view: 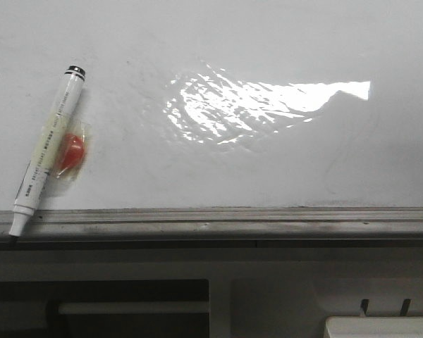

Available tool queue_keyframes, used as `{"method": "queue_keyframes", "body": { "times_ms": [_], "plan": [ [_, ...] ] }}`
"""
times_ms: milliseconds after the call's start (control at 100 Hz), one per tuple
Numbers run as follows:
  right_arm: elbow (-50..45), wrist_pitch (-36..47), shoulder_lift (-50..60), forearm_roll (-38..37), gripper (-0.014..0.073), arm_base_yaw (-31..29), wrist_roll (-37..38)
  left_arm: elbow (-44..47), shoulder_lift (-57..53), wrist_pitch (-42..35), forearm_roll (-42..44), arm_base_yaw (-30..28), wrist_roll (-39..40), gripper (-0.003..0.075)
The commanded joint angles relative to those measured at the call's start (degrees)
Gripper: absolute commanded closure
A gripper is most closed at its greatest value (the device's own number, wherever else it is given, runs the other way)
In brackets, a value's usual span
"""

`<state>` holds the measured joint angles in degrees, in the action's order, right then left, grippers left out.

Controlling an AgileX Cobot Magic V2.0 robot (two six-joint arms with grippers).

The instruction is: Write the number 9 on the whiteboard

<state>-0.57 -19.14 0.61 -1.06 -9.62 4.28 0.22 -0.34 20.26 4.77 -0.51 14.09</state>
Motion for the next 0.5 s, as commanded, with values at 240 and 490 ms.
{"method": "queue_keyframes", "body": {
  "times_ms": [240,490],
  "plan": [
    [-1.55,1.31,0.88,-0.09,0.0664,-0.36,-0.5,2.36,-1.54,-2.51,-0.57,0.45,0.18,0.074],
    [-1.55,1.31,0.88,-0.09,0.0664,-0.36,-0.5,2.36,-1.54,-3.04,1.35,0.45,0.18,0.074]
  ]
}}
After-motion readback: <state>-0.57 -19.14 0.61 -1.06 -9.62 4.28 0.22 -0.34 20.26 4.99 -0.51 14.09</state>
